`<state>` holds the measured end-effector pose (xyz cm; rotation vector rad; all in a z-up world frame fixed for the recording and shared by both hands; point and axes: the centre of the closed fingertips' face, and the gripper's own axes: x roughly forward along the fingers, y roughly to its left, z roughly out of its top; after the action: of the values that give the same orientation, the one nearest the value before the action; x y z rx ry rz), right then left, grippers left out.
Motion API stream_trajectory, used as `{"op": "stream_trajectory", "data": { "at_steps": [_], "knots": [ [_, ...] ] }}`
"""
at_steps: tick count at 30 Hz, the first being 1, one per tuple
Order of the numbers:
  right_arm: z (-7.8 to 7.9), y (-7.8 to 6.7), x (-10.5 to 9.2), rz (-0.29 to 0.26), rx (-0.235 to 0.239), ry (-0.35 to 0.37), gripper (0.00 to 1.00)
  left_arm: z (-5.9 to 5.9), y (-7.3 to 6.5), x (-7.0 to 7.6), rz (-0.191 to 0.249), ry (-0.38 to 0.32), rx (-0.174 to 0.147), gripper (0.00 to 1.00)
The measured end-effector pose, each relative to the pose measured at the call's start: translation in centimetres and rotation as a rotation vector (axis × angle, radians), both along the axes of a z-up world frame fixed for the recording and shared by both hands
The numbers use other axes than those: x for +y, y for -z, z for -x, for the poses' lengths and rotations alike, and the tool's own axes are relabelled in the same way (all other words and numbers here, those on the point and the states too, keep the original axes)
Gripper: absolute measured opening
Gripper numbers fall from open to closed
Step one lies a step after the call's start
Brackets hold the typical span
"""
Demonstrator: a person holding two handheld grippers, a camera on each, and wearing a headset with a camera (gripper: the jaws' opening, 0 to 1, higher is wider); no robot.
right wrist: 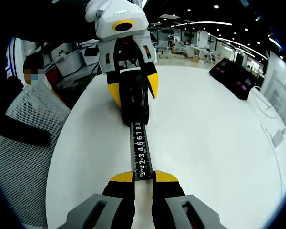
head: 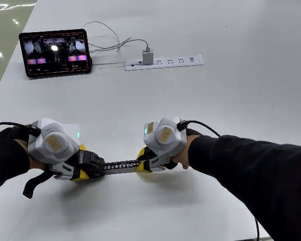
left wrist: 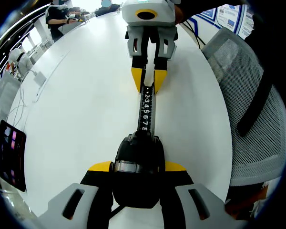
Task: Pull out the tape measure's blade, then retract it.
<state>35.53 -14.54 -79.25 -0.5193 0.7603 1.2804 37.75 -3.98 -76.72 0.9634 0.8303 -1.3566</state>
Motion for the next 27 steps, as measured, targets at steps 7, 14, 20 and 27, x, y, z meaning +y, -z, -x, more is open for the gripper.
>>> {"op": "stream_trajectory", "data": {
  "at_steps": [7, 14, 20, 27],
  "knots": [
    [0.0, 0.0, -0.3, 0.001, 0.0, 0.001, 0.08, 0.1, -0.1, 0.0, 0.0, -0.001, -0.001, 0.32],
    [0.0, -0.1, -0.8, 0.002, 0.002, 0.003, 0.08, 0.0, 0.0, 0.0, -0.001, 0.0, 0.0, 0.32],
    [0.0, 0.0, -1.0, 0.004, 0.002, 0.003, 0.08, 0.0, 0.0, 0.0, -0.002, 0.0, 0.0, 0.32],
    [0.1, 0.0, -1.3, 0.007, 0.003, 0.004, 0.08, 0.0, 0.1, 0.0, -0.002, -0.001, -0.001, 0.32]
  ]
}}
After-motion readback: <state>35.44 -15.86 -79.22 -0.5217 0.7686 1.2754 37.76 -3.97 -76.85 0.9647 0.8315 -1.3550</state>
